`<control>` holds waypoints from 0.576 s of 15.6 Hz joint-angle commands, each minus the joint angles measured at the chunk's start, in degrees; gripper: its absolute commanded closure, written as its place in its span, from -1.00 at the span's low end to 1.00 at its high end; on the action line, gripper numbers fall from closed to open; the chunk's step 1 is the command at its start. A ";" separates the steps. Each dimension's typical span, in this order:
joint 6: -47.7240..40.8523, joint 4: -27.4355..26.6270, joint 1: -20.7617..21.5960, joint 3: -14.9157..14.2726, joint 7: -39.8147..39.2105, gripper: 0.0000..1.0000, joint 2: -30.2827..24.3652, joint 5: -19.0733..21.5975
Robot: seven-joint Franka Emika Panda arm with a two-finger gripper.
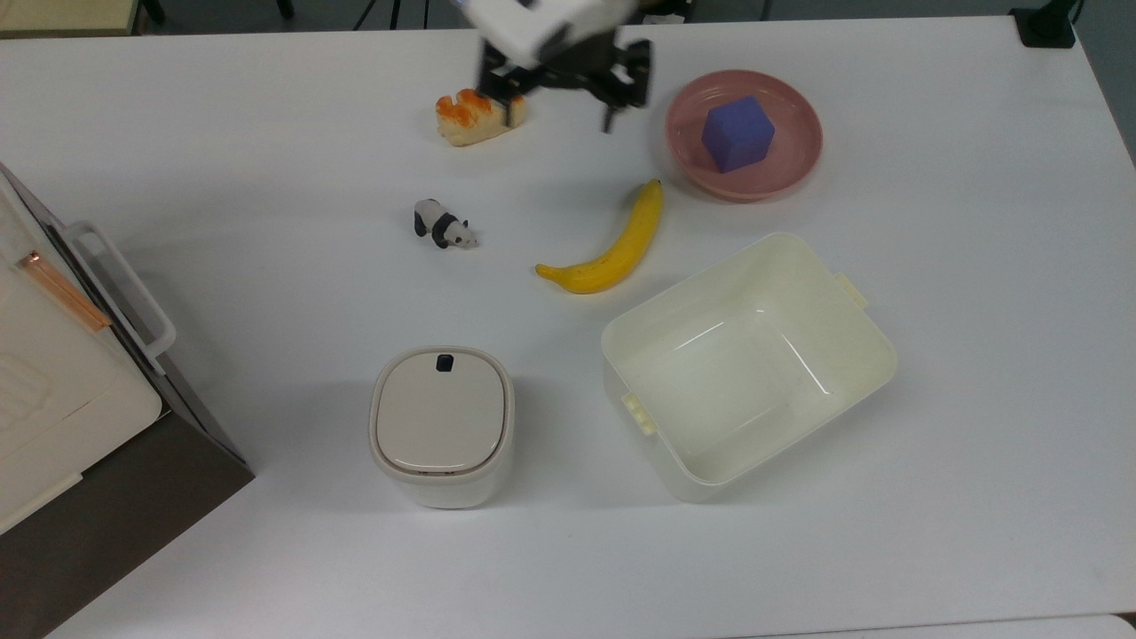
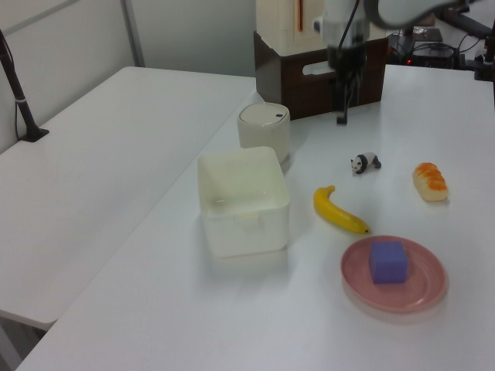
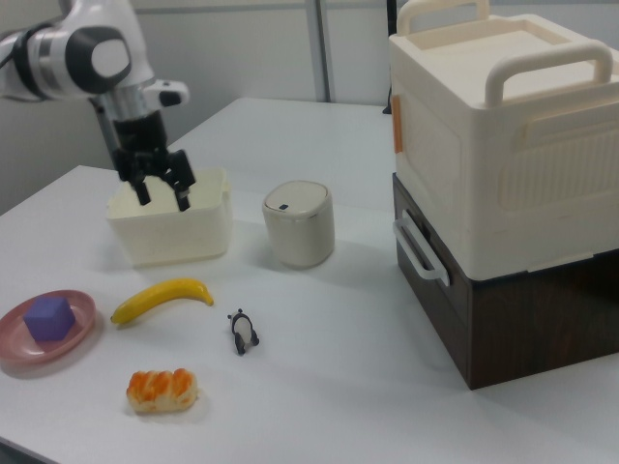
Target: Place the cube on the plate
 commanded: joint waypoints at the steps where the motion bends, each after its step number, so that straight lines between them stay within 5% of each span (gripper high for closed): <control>1: -2.83 0.59 -4.80 0.09 -3.43 -1.00 -3.28 0.10; 9: -4.42 0.68 -12.28 0.09 -9.50 -1.00 -7.06 0.01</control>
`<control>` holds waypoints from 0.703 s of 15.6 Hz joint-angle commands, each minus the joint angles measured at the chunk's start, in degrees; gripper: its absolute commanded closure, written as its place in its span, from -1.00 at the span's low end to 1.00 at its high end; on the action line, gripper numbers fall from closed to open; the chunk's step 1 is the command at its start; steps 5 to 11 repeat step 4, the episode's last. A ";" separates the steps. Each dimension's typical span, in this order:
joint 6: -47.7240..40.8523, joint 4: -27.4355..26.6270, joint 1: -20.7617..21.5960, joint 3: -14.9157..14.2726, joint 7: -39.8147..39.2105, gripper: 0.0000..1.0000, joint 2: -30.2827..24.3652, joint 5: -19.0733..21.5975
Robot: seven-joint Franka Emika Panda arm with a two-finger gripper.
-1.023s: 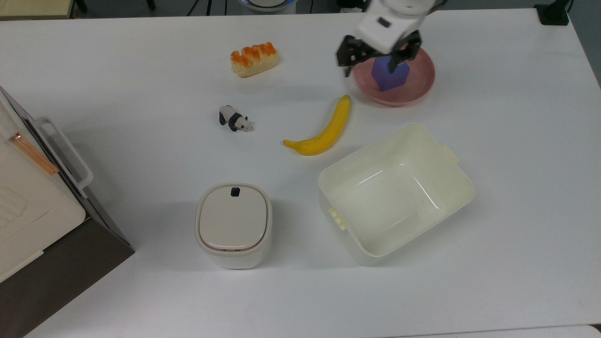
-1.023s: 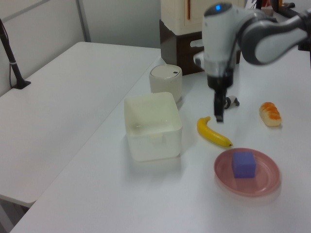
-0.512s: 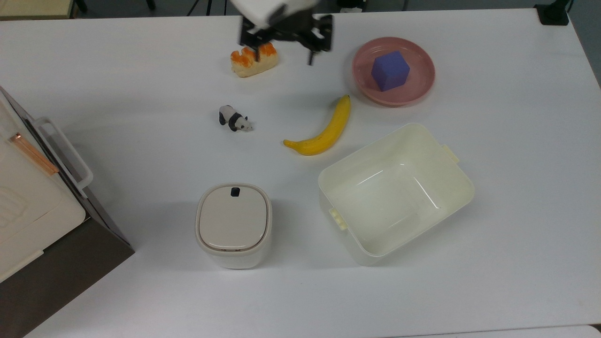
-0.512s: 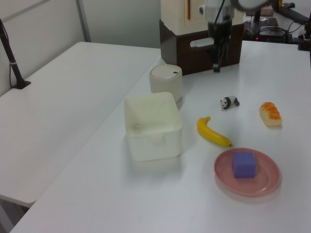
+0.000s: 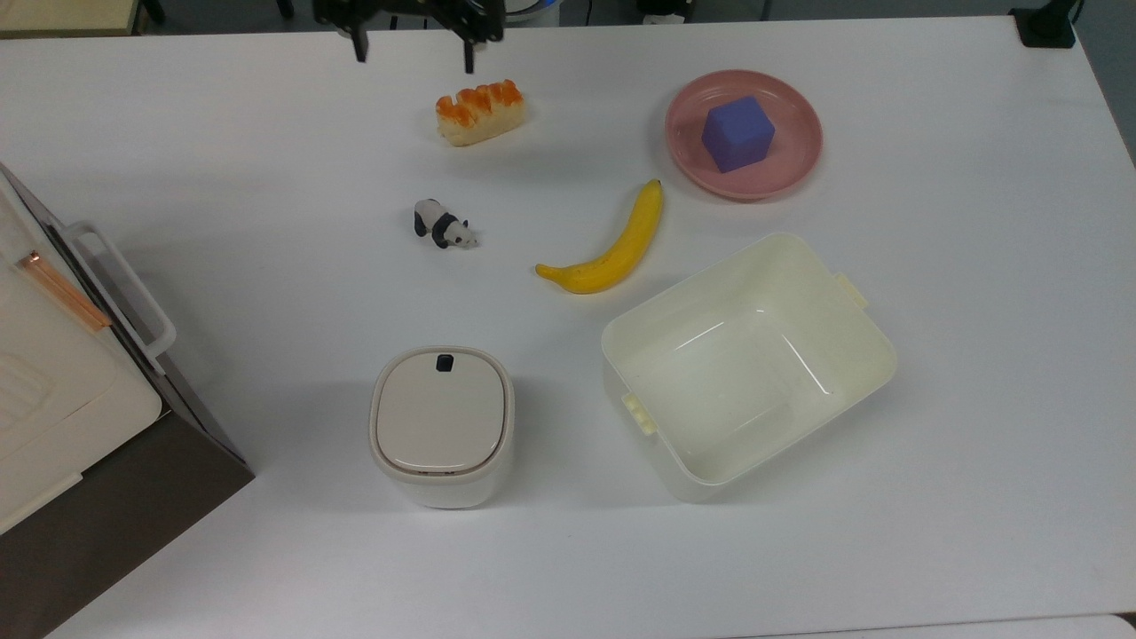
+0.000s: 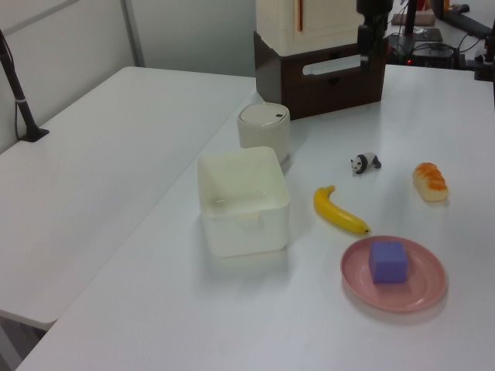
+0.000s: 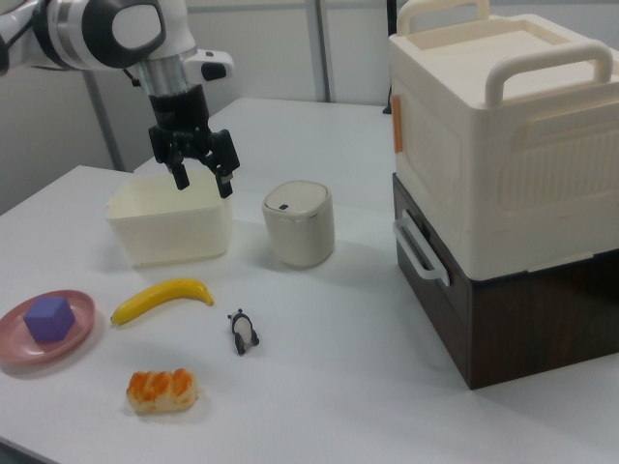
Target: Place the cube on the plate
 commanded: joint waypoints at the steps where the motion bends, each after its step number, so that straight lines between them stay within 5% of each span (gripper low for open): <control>1: -1.33 -0.12 -0.90 0.24 -0.37 -1.00 -1.40 0.09; 11: -2.03 0.94 -0.90 0.50 0.25 -1.00 -1.40 0.27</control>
